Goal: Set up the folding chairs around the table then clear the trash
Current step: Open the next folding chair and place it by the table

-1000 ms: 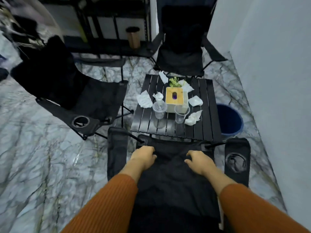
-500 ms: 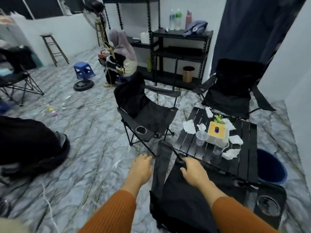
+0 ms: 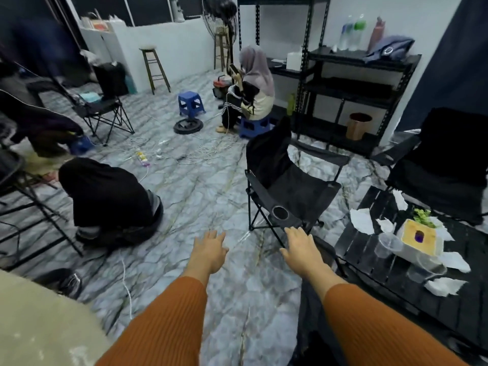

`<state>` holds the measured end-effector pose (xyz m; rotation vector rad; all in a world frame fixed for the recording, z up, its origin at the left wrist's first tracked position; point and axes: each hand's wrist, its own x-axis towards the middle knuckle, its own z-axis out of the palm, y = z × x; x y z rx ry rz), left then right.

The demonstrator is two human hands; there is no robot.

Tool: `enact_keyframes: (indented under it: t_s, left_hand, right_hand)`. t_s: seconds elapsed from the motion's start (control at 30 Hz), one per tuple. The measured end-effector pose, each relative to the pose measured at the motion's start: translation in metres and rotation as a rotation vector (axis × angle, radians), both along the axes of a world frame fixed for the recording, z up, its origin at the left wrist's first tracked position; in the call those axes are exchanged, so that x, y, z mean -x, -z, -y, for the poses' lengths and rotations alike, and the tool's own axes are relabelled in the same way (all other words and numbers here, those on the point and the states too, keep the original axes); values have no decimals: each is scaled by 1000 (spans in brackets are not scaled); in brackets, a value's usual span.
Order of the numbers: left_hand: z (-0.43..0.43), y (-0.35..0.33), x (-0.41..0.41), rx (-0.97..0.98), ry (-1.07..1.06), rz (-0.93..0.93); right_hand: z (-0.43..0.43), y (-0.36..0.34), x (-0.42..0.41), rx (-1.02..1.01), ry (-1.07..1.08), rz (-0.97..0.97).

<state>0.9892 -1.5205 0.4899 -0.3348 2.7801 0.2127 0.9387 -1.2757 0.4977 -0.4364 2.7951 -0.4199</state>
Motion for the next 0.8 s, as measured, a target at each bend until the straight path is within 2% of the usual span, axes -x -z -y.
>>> enact_keyframes:
  t_s: [0.23,0.43,0.8]
  left_hand:
    - [77,-17,84,-12,47,-80]
    - [119,-25,160,-15,100,-91]
    - [174,-29,376,-42,124,-105]
  right_hand:
    - [88,-16,72,38,54,-88]
    - [130,-17,147,27,89,-97]
    - [179,-20,352,70,136,-114]
